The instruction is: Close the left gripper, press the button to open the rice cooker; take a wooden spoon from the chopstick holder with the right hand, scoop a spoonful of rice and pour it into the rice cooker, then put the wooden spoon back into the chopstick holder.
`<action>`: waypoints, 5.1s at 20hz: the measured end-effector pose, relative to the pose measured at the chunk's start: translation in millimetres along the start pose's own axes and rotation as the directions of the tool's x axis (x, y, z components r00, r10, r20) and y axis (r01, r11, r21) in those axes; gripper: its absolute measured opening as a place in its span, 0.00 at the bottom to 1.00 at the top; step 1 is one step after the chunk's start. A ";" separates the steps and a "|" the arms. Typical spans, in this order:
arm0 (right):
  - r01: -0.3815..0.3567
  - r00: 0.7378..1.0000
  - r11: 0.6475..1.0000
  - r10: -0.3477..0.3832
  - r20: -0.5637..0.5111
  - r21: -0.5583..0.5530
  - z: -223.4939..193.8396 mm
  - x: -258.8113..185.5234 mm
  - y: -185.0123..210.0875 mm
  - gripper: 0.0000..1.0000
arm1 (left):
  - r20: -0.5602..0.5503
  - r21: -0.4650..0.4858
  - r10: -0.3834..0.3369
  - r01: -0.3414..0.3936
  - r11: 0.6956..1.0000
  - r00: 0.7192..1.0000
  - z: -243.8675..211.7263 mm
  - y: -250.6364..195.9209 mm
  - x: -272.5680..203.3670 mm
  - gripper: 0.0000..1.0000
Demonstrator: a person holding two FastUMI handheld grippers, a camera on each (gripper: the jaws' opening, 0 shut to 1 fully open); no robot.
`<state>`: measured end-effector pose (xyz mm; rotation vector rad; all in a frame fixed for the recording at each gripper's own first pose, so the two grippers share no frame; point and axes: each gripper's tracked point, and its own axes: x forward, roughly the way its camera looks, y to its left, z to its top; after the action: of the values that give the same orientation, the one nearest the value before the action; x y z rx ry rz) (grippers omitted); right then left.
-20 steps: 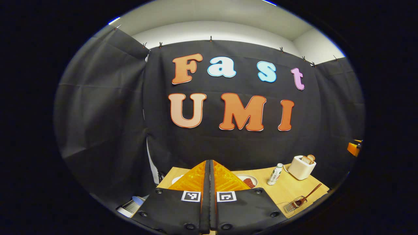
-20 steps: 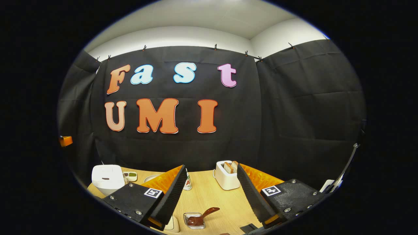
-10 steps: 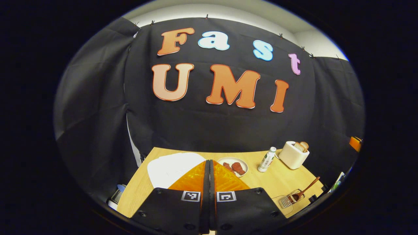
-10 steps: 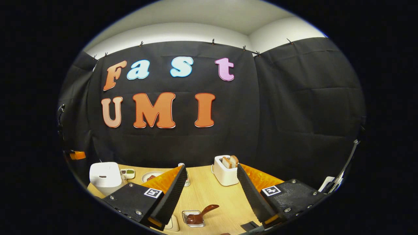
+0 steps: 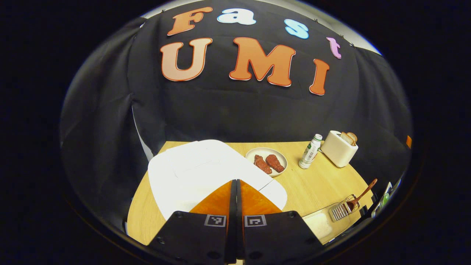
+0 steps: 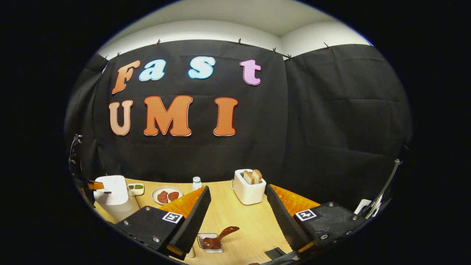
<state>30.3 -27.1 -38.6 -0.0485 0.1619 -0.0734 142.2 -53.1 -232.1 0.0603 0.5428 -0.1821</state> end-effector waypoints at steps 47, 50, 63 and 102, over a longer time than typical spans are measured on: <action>-0.115 0.970 0.987 0.136 -0.203 0.112 -161.6 78.0 22.8 0.96 | 0.418 -0.094 0.185 -0.160 0.983 0.890 144.3 25.1 -214.8 0.05; -0.128 0.952 0.980 0.165 -0.259 0.153 -187.9 84.3 28.6 0.95 | 0.471 -0.101 0.262 -0.244 0.965 0.842 154.6 36.6 -241.9 0.05; -0.157 0.841 0.891 0.346 -0.416 0.425 -239.5 118.5 65.4 0.72 | 0.470 -0.131 0.346 -0.324 0.937 0.812 132.2 37.0 -282.5 0.80; -0.415 0.895 0.872 0.443 -0.058 0.260 -88.4 5.5 202.7 0.03 | 0.445 -0.073 0.183 -0.168 0.983 0.877 133.6 79.1 -248.7 1.00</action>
<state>35.3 170.7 -137.6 0.2373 0.2766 0.3530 15.9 49.5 11.8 0.0340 0.0726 -0.0056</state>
